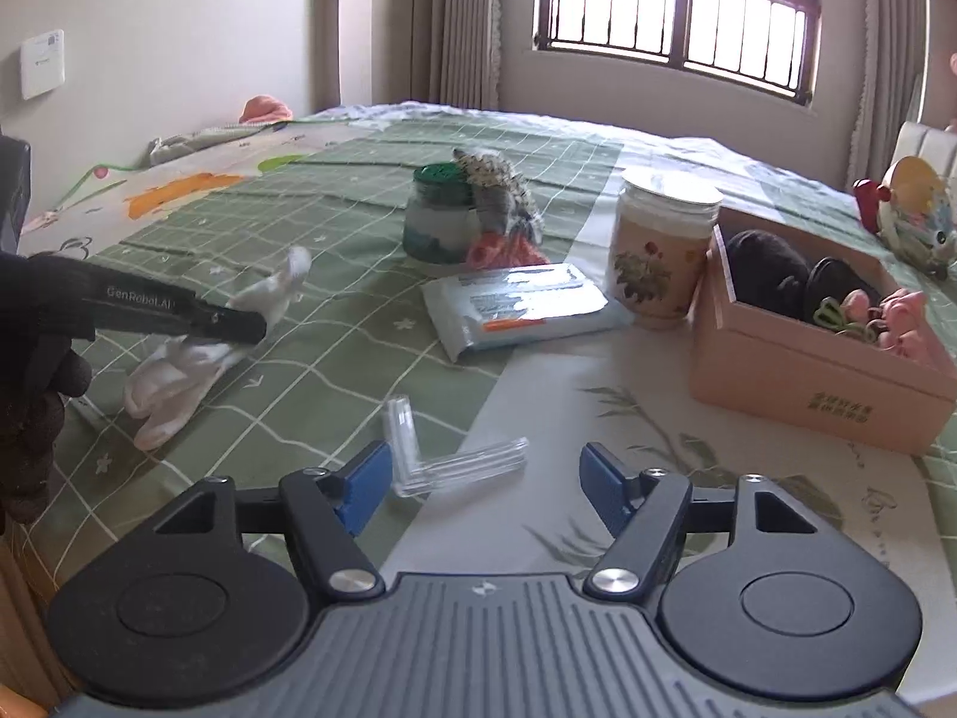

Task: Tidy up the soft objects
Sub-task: 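Carry the white glove into the pink box and open the left tool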

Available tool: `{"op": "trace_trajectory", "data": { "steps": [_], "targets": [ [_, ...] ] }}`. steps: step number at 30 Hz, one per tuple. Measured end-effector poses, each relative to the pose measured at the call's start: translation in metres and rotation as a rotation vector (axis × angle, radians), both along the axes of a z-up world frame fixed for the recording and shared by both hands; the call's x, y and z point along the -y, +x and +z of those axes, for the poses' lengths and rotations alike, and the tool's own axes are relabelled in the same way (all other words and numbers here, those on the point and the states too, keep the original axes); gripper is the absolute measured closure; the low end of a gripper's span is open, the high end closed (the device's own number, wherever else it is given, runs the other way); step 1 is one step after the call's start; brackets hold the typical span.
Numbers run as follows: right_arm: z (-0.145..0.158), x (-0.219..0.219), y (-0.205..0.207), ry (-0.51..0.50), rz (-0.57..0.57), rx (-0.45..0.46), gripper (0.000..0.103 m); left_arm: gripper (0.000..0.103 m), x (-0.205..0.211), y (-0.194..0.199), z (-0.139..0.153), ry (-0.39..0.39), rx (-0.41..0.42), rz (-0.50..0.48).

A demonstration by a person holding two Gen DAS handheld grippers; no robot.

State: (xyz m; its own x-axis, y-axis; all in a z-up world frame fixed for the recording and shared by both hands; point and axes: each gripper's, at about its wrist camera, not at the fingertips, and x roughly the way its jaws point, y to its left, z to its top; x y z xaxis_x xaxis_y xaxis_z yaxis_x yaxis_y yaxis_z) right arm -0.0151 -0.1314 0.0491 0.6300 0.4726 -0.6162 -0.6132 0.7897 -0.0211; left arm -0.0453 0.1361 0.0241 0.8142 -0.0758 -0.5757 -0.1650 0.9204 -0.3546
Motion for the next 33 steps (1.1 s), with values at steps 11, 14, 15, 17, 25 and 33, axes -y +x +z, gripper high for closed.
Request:
{"op": "trace_trajectory", "data": {
  "steps": [11,14,15,17,25,33],
  "targets": [
    [-0.016,-0.025,0.026,0.008,-0.061,-0.081,0.038,0.089,0.021,-0.004,0.003,-0.010,0.011,-0.084],
    [-0.005,-0.009,0.018,0.030,-0.054,-0.061,0.038,0.089,0.039,-0.002,0.008,-0.004,0.019,-0.135],
    [-0.001,-0.002,0.015,0.036,-0.059,-0.049,0.038,0.089,0.046,-0.001,0.011,-0.001,0.022,-0.154],
    [0.008,0.017,0.008,0.050,-0.078,-0.023,0.038,0.089,0.061,0.001,0.015,-0.008,0.032,-0.201],
    [0.035,0.105,-0.011,0.013,-0.275,0.141,0.038,0.089,0.148,0.048,0.041,-0.084,0.015,-0.448],
    [0.038,0.175,-0.002,0.112,-0.372,0.171,0.038,0.089,0.230,0.138,0.103,-0.019,0.112,-0.517]
  ]
}}
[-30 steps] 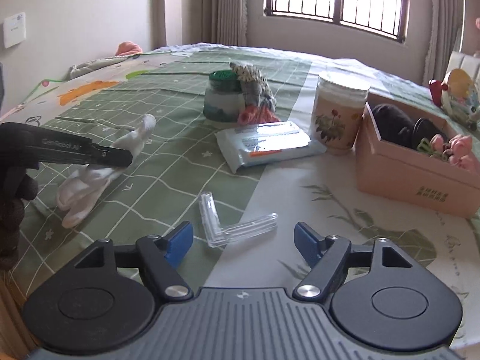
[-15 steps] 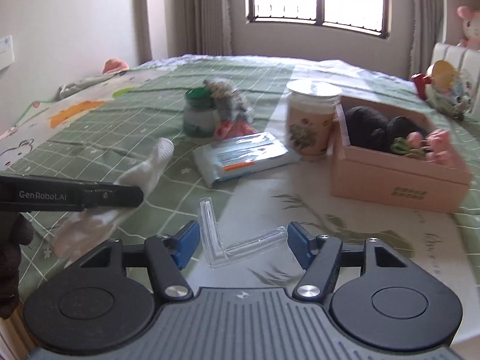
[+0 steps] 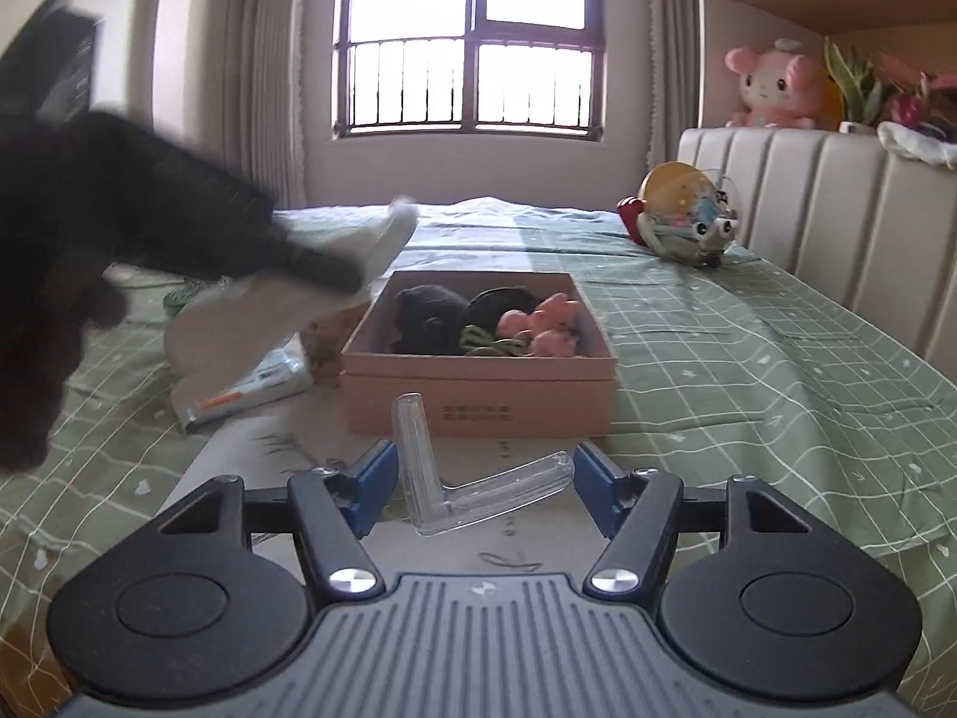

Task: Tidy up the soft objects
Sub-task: 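Carry the white glove into the pink box and open the left tool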

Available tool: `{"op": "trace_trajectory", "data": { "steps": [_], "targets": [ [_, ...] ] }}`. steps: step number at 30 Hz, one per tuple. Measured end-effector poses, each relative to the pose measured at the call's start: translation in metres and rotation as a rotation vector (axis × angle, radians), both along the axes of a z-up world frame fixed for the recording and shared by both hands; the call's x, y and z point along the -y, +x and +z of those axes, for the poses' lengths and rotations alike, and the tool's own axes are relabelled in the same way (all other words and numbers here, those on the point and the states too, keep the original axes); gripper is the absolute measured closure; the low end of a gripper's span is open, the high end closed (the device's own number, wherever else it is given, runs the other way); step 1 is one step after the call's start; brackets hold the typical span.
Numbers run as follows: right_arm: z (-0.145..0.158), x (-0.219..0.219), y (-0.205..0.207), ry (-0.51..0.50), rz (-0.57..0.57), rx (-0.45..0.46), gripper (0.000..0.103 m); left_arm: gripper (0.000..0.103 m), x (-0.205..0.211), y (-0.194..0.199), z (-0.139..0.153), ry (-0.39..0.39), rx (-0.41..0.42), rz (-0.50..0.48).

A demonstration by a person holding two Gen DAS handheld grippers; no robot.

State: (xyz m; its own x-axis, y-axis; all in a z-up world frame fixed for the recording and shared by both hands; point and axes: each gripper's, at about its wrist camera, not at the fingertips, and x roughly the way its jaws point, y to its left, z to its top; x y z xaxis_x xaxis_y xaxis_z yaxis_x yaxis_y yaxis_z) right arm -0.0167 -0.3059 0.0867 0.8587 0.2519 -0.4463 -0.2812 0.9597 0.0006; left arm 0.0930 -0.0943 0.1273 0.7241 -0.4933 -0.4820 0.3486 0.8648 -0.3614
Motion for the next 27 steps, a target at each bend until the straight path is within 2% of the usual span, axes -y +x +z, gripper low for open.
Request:
{"op": "trace_trajectory", "data": {
  "steps": [4,7,8,11,13,15,27],
  "targets": [
    [-0.009,0.020,0.010,0.056,-0.013,-0.021,0.038,0.089,0.027,0.064,0.011,-0.037,-0.019,0.011],
    [-0.020,0.029,0.014,0.083,-0.023,-0.044,0.038,0.088,0.050,0.106,0.003,0.019,-0.023,0.029],
    [-0.023,0.031,0.015,0.090,-0.023,-0.053,0.038,0.088,0.055,0.119,-0.004,0.039,-0.044,0.030],
    [-0.032,0.038,0.016,0.099,-0.029,-0.069,0.038,0.085,0.064,0.152,-0.035,0.102,-0.173,0.079],
    [-0.038,0.041,0.016,0.104,-0.031,-0.081,0.038,0.084,0.064,0.160,-0.054,0.157,-0.233,0.106],
    [-0.043,0.044,0.018,0.112,-0.030,-0.100,0.038,0.077,0.062,0.163,-0.067,0.209,-0.256,0.128],
    [-0.049,0.038,0.022,0.111,-0.003,-0.126,0.038,0.078,0.074,0.174,-0.075,0.327,-0.237,0.132]
  ]
}}
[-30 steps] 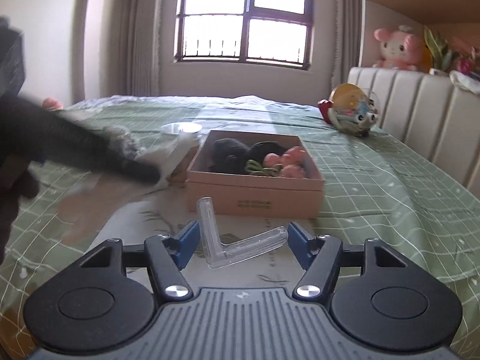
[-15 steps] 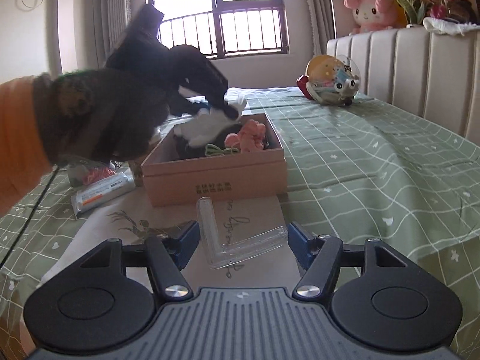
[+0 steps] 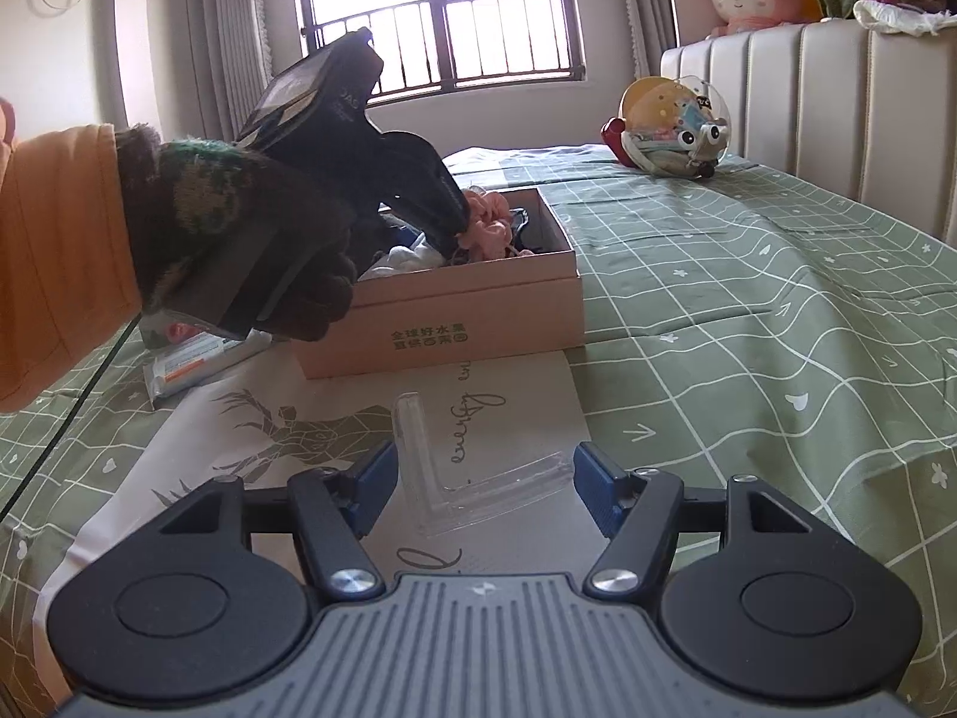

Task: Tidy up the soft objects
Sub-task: 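Carry the white glove into the pink box and open the left tool, then lower the clear plastic piece into the pink box and open the right tool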

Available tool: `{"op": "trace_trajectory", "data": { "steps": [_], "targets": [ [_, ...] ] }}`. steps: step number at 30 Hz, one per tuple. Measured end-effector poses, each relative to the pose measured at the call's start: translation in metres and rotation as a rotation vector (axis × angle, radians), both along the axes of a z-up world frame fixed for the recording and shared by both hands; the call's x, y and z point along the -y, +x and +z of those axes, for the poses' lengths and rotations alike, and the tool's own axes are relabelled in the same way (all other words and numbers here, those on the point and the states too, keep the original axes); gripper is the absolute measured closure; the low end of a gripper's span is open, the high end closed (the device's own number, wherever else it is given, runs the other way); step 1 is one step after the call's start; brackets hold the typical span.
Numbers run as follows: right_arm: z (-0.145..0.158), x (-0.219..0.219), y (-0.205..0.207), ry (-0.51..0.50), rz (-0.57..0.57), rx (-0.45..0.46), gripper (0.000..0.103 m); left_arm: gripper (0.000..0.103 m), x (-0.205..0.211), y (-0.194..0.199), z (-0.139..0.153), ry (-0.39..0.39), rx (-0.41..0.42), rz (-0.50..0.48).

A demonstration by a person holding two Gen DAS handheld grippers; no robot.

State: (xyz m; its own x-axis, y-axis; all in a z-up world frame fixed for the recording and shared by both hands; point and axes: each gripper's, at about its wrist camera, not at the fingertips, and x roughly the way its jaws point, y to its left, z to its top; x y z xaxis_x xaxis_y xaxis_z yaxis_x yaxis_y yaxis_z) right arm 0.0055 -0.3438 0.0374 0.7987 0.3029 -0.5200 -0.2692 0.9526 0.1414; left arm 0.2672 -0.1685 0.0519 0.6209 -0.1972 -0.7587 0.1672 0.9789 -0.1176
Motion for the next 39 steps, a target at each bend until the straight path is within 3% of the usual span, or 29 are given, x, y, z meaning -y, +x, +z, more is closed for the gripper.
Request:
{"op": "trace_trajectory", "data": {
  "steps": [4,7,14,19,24,31,35,39],
  "targets": [
    [0.001,-0.002,-0.001,-0.010,-0.002,0.000,0.038,0.077,-0.010,-0.005,0.007,-0.112,-0.019,-0.032],
    [0.002,-0.005,0.000,-0.020,-0.001,-0.003,0.038,0.077,-0.019,-0.013,0.015,-0.155,-0.004,-0.036],
    [0.006,-0.014,0.008,-0.049,0.005,-0.015,0.038,0.077,-0.043,-0.033,0.041,-0.225,0.068,-0.061],
    [0.021,-0.018,0.021,-0.065,0.027,0.012,0.038,0.077,-0.067,-0.048,0.065,-0.381,0.132,-0.096],
    [0.042,-0.028,0.049,-0.039,0.028,0.048,0.038,0.077,-0.088,-0.063,0.085,-0.452,0.223,-0.161],
    [0.071,-0.068,0.115,-0.026,0.066,0.106,0.038,0.077,-0.144,-0.085,0.099,-0.426,0.317,-0.073],
    [0.062,-0.095,0.178,-0.051,0.049,0.014,0.038,0.077,-0.192,-0.105,0.101,-0.400,0.353,-0.003],
    [0.034,-0.113,0.233,-0.134,-0.005,-0.131,0.038,0.077,-0.251,-0.133,0.103,-0.364,0.400,0.111]
  ]
}}
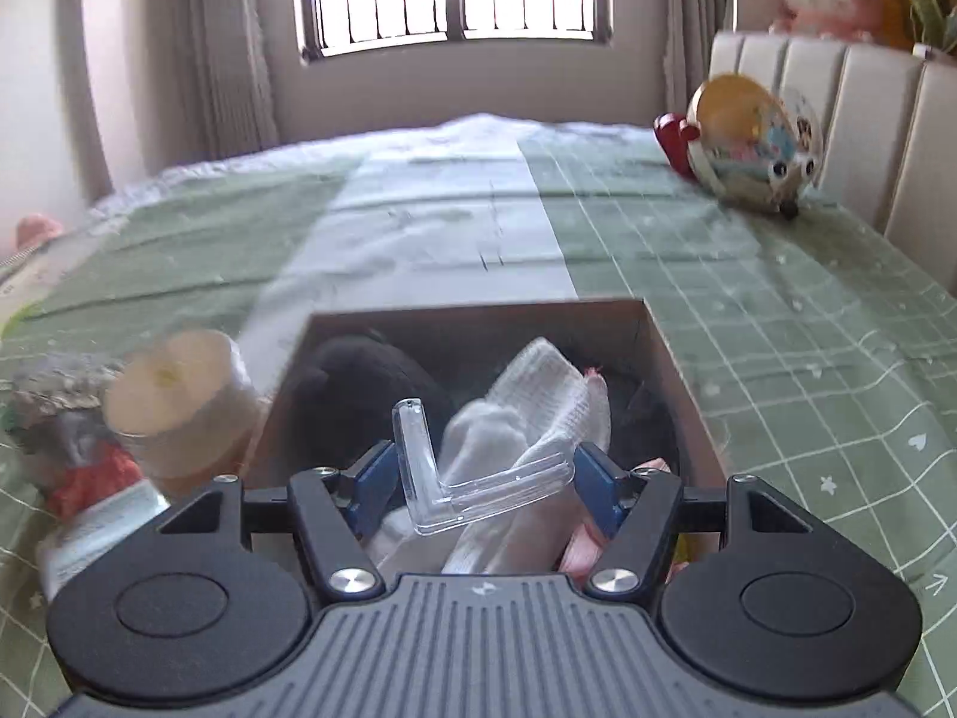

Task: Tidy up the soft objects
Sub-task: 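Lower the clear plastic piece into the pink box and open the right tool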

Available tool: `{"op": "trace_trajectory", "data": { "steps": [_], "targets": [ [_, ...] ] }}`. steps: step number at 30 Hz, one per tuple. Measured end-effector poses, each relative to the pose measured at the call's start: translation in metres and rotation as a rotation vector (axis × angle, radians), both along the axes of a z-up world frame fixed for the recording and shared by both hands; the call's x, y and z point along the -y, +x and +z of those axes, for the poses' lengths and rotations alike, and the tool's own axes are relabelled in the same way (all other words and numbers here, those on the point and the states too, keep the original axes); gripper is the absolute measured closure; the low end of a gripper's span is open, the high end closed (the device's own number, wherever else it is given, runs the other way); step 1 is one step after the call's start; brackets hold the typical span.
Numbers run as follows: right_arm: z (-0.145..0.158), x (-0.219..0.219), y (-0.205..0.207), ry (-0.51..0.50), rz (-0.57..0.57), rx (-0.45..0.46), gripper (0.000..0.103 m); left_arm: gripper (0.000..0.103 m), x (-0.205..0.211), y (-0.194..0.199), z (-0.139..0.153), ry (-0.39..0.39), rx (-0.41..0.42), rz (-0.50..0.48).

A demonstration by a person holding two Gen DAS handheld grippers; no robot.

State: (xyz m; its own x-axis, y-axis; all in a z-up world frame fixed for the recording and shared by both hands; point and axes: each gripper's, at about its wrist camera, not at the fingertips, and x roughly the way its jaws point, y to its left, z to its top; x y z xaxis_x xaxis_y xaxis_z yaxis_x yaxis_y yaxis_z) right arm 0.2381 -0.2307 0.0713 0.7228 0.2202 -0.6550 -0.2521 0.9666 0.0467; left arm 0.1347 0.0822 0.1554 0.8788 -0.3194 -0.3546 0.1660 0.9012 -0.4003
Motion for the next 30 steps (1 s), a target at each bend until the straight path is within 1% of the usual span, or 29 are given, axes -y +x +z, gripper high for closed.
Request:
{"op": "trace_trajectory", "data": {
  "steps": [1,3,5,6,7,9,12,14,16,19,20,22,23,24,27,30],
  "targets": [
    [-0.009,-0.003,0.007,-0.020,-0.012,-0.029,0.038,0.077,-0.012,-0.004,-0.001,0.004,-0.002,0.030],
    [-0.015,-0.008,0.009,-0.065,-0.022,-0.020,0.038,0.077,-0.037,-0.011,-0.006,0.016,-0.035,0.104],
    [-0.013,-0.010,0.005,-0.075,-0.011,-0.012,0.036,0.077,-0.052,-0.016,-0.017,0.029,-0.072,0.161],
    [-0.012,-0.010,0.002,-0.079,-0.001,-0.016,0.031,0.077,-0.057,-0.019,-0.024,0.028,-0.082,0.174],
    [-0.011,-0.009,-0.002,-0.085,0.012,-0.020,0.028,0.077,-0.061,-0.022,-0.031,0.023,-0.090,0.179],
    [-0.006,-0.011,-0.013,-0.108,0.022,0.006,0.027,0.077,-0.068,-0.031,-0.046,0.004,-0.104,0.184],
    [0.009,-0.014,-0.039,-0.122,0.034,0.091,0.026,0.077,-0.061,-0.047,-0.069,-0.004,-0.111,0.152],
    [0.019,-0.016,-0.058,-0.115,0.045,0.144,0.025,0.077,-0.050,-0.050,-0.082,0.015,-0.127,0.120],
    [0.027,-0.019,-0.076,-0.093,0.062,0.174,0.024,0.077,-0.034,-0.047,-0.094,0.075,-0.145,0.073],
    [0.030,-0.021,-0.104,-0.035,0.112,0.166,0.023,0.077,-0.009,-0.036,-0.104,0.177,-0.150,-0.021],
    [0.028,-0.022,-0.113,-0.016,0.130,0.159,0.023,0.077,-0.001,-0.031,-0.108,0.214,-0.157,-0.038],
    [0.022,-0.025,-0.131,0.004,0.164,0.146,0.023,0.077,0.009,-0.019,-0.115,0.286,-0.182,-0.027],
    [0.018,-0.026,-0.139,0.002,0.175,0.144,0.023,0.077,0.011,-0.014,-0.118,0.309,-0.191,-0.019],
    [0.013,-0.027,-0.147,-0.002,0.183,0.145,0.023,0.077,0.012,-0.010,-0.121,0.317,-0.200,-0.016],
    [-0.005,-0.030,-0.171,-0.016,0.199,0.153,0.023,0.077,0.014,0.000,-0.126,0.299,-0.234,-0.031],
    [-0.025,-0.033,-0.181,-0.029,0.191,0.131,0.023,0.077,0.015,0.006,-0.131,0.278,-0.232,-0.044]
  ]
}}
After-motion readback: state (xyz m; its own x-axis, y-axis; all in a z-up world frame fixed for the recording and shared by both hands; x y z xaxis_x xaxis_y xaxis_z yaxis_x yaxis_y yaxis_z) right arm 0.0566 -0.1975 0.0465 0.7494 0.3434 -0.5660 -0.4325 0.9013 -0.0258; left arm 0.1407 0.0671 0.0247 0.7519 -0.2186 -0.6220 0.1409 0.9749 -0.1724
